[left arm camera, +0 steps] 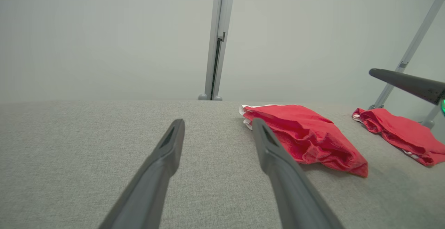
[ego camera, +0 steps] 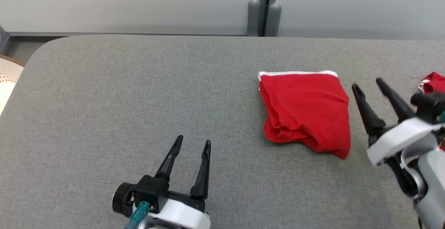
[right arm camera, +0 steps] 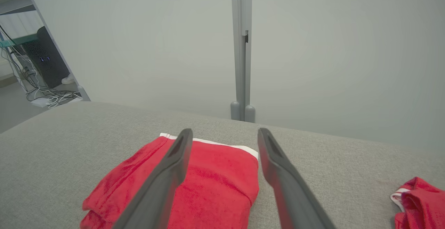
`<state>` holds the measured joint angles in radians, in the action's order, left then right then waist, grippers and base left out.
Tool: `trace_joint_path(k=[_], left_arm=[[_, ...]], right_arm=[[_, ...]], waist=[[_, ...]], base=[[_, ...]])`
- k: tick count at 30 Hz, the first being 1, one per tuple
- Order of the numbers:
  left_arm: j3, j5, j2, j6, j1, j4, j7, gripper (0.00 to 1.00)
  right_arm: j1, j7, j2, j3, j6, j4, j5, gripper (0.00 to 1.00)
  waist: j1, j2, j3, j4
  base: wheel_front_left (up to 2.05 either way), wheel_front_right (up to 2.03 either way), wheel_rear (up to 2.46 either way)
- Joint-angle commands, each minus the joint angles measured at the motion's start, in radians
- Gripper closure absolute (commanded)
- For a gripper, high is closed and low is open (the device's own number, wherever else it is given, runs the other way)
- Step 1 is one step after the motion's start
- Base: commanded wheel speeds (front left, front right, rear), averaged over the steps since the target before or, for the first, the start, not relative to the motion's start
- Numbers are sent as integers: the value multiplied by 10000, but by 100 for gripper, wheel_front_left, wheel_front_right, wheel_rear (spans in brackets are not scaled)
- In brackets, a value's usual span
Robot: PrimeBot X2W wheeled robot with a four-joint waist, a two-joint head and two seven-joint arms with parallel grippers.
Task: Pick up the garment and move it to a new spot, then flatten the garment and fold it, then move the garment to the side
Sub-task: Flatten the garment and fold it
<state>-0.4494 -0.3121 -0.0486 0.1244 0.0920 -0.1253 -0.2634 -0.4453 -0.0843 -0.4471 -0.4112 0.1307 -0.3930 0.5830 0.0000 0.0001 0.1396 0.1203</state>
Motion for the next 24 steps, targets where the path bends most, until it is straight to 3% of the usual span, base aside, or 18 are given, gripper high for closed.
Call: trace_joint_path(k=[1,2,6,11,12,13,14,19,24], left_arm=[[72,32,-41,35,-57,44,-11,0],[105,39,-40,19,-120,68,-11,0],[130,90,-40,-35,-204,137,-11,0],[-258,-120,-43,-542,10,-35,-11,0],[-504,-264,-35,-749,116,-177,-11,0],[-957,-411,-39,-1293,312,-545,-11,0],[-989,-484,-38,-1310,363,-576,-11,0],[-900,-434,-38,-1293,447,-503,-11,0],[-885,-386,-39,-1312,341,-532,-11,0]], right_arm=[[105,-105,74,-28,-1,-5,-66,90],[216,-253,106,-25,-1,-54,-153,100],[62,-660,553,-116,-1,-640,-654,100],[-958,-1083,1385,-637,-1,-2009,-1711,100],[-1608,-1333,1836,-1006,-2,-3084,-2444,100],[-2190,-1639,2819,-1075,-2,-5325,-3159,100],[-2214,-1743,3160,-1298,-2,-5928,-3194,100],[-1969,-1812,3577,-1720,-2,-6269,-3059,100],[-1388,-1814,3878,-2583,-2,-5417,-2390,100]], waist=[[0,-1,-83,-51],[0,-1,-111,-61],[0,-1,-80,-64],[0,-1,185,177],[0,-1,384,423],[0,-1,613,779],[0,-1,631,838],[0,-1,615,773],[0,-1,469,586]], base=[[0,0,0],[0,0,0],[0,0,0],[0,0,0],[0,0,0],[0,0,0],[0,0,0],[0,0,0],[0,0,0]])
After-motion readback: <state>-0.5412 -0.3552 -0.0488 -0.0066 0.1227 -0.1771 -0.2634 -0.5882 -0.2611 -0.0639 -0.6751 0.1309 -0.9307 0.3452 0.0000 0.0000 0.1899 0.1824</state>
